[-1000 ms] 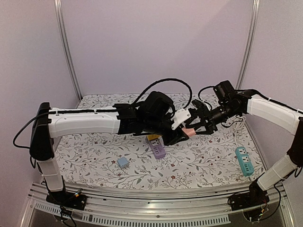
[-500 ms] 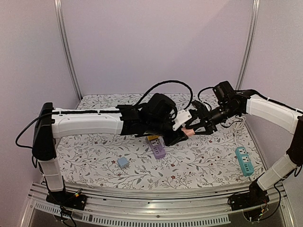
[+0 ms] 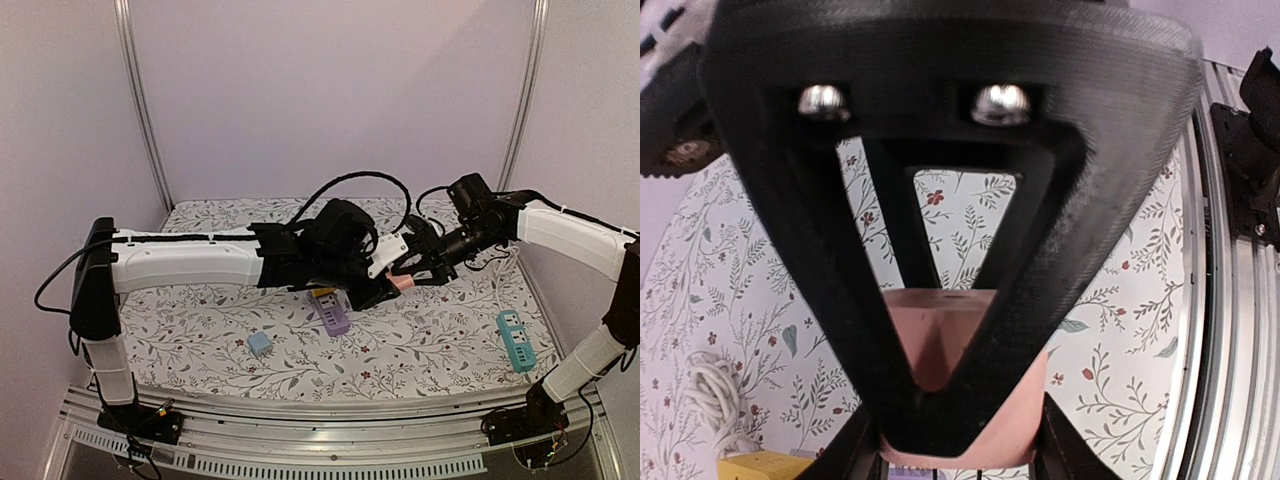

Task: Insert the plug

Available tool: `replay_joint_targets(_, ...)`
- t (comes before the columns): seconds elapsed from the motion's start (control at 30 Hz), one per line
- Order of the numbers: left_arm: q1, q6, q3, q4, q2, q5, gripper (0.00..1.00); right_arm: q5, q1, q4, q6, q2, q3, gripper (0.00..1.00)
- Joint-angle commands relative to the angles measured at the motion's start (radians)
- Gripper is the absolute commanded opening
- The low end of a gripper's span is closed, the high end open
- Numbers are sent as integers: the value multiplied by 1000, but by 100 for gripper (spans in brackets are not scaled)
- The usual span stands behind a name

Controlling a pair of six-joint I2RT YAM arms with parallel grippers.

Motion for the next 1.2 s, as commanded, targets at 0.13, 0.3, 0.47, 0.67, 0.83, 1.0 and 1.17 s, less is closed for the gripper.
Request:
replay_joint_targets(0.13, -16, 14, 25, 6, 22, 7, 0, -17, 5, -6, -13, 26, -1, 42)
replay_joint_targets(0.3, -16, 24, 22, 8, 23, 9, 0, -17, 4, -13, -20, 34, 7, 32)
replay_joint_targets(0.47, -25, 30, -2, 41, 7, -65, 91, -18, 4, -24, -32, 43, 17, 2)
replay_joint_targets(0.67, -27, 56, -40, 35, -33, -109, 99, 9, 4, -44, -45, 46, 40, 0)
replay_joint_targets(0.83, -28, 27, -141, 54, -127, -171, 100, 94, 4, -68, -54, 41, 70, 0)
replay_joint_targets(1.0, -28, -14, -259, 79, -276, -280, 100, 224, 4, -89, -49, 34, 109, 0)
replay_joint_targets(1.17, -25, -111, -357, 76, -404, -478, 99, 320, 5, -55, -34, 20, 122, 0)
